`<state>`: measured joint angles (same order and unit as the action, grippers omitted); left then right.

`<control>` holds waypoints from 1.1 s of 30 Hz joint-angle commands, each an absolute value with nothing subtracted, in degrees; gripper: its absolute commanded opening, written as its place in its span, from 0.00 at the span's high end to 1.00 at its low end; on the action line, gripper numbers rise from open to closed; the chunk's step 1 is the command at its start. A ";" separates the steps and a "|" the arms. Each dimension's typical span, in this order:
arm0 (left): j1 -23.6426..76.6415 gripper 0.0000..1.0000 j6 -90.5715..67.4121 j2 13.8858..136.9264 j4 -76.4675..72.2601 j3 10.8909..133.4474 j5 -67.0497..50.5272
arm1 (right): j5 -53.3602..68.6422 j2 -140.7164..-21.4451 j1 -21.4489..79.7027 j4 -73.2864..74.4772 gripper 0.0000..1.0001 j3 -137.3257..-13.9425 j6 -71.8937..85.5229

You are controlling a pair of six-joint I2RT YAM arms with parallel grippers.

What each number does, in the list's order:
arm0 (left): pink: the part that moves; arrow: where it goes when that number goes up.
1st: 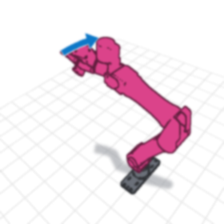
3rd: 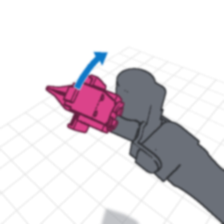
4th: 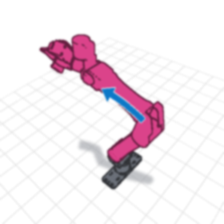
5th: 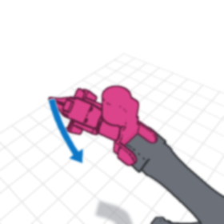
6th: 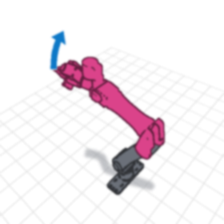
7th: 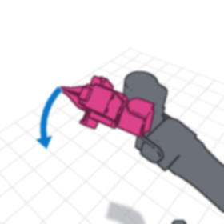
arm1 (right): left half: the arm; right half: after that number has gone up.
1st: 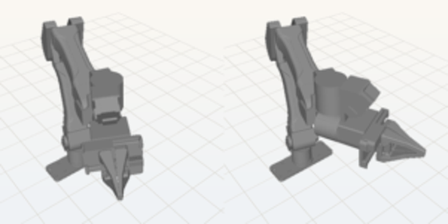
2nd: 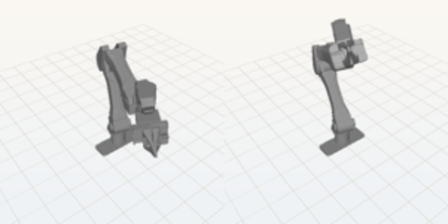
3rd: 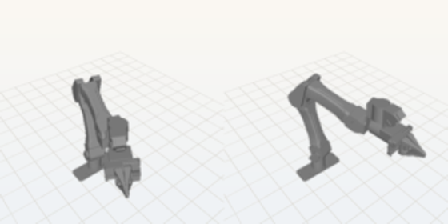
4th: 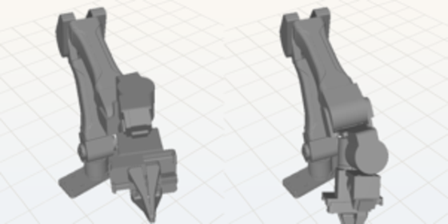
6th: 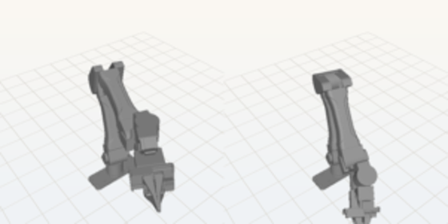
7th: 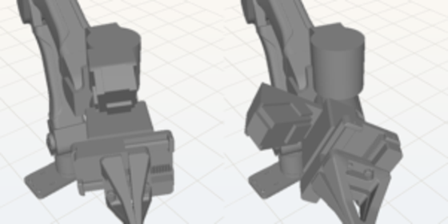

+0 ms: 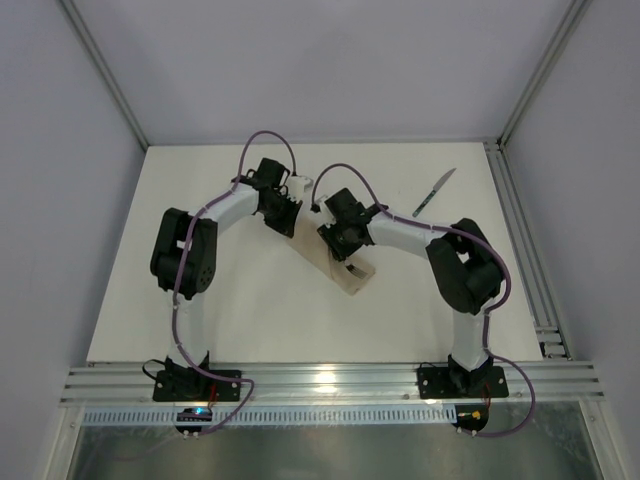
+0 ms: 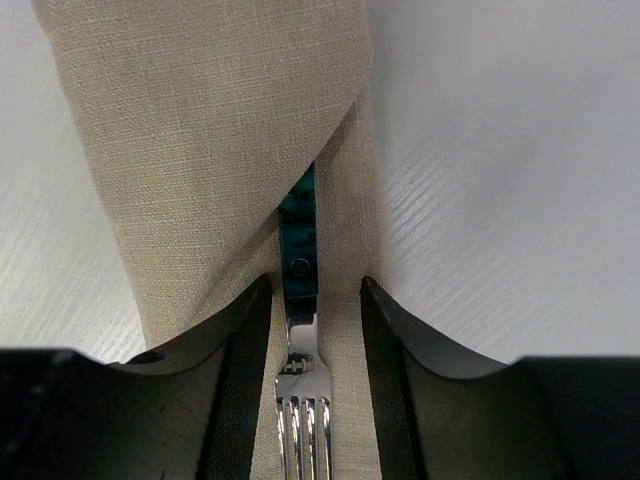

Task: Fold the napkin into a case and place the utensils inside
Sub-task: Insert the fork into the folded napkin, then pick up the knife from the corner of the board.

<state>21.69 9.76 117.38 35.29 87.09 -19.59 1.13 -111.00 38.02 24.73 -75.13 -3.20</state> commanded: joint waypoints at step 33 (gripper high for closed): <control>21.80 0.70 11.87 110.04 36.12 88.86 -21.00 | -17.39 -131.66 1.76 42.80 0.44 -116.81 26.89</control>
